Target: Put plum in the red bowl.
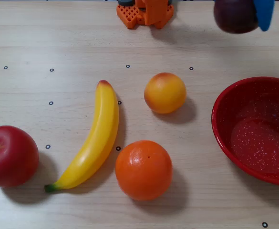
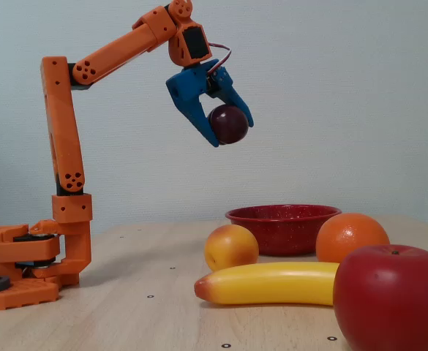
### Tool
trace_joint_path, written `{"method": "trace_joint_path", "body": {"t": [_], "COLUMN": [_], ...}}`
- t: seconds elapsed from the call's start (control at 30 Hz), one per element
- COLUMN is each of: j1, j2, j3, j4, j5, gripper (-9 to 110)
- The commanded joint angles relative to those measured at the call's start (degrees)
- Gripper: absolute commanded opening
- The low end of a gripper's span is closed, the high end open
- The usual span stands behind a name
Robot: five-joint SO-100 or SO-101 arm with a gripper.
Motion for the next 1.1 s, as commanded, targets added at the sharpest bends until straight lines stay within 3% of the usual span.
{"method": "trace_joint_path", "body": {"t": [0.0, 0.47, 0.93, 1.07], "j1": [-1.8, -5.5, -6.8, -6.6], "j2": [1.1, -13.9, -18.9, -19.7], "j3": [-1.4, 2.5, 15.5, 17.9], "j4": [-4.0, -30.1, -45.2, -46.7], "j5": [1.3, -1.6, -9.6, -11.3], "gripper": [0, 0, 0, 11]}}
